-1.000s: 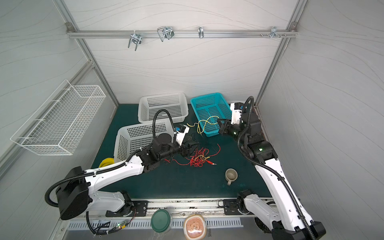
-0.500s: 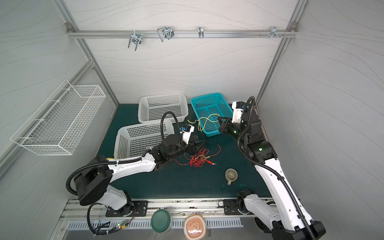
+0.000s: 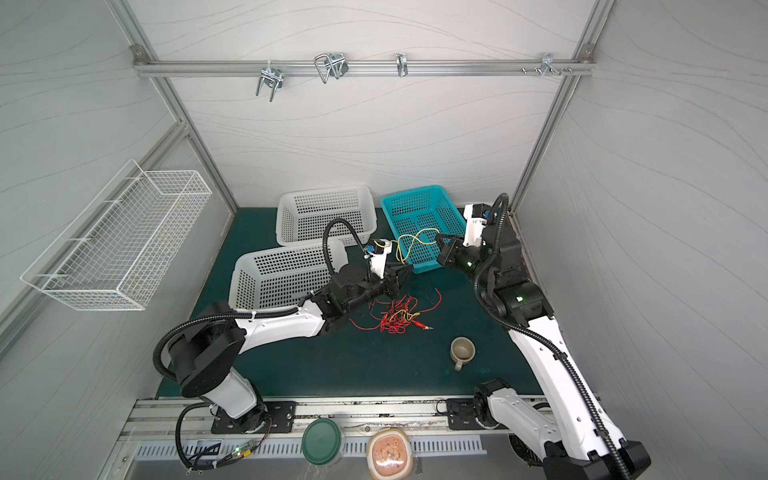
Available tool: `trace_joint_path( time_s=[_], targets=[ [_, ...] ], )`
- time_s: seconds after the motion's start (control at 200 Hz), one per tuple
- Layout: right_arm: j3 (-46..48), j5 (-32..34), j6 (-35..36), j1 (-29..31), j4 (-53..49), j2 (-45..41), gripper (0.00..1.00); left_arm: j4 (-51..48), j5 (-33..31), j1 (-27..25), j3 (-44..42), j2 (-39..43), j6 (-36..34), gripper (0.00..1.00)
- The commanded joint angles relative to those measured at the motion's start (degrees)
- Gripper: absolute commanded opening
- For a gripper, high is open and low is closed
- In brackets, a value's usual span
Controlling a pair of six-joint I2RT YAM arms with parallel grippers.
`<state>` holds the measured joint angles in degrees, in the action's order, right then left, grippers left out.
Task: Untangle the cables
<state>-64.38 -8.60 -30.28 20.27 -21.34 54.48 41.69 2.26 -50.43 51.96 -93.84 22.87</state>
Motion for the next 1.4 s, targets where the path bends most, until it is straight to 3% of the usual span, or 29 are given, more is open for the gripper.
trace_joint_path(
  time_s=[0.0,0.35,0.64,1.126,1.396],
  targets=[
    [0.21,0.47,-0.83,0.12,1.89,-0.81,0.0,3.65,-0.82,-0.41,2.4,-0.64,0.79,0.02],
    [0.78,7.46,0.83,-0.98,3.99,2.46,0.0,-4.56,3.54,-0.97,0.69,3.49,0.09,0.0],
    [3.4,10.64,0.47,-9.47,7.75,6.94,0.0,-19.71,8.01,-0.93,-0.22,10.33,-4.28,0.0],
    [2.26,13.57,4.05,-14.47,10.24,16.2,0.0,-29.63,-1.29,-0.9,-6.95,24.08,-8.37,0.0],
    [0.73,9.61,4.27,-14.98,13.9,20.92,0.0,-30.87,-1.32,-0.91,-7.72,25.29,-7.86,0.0]
  ],
)
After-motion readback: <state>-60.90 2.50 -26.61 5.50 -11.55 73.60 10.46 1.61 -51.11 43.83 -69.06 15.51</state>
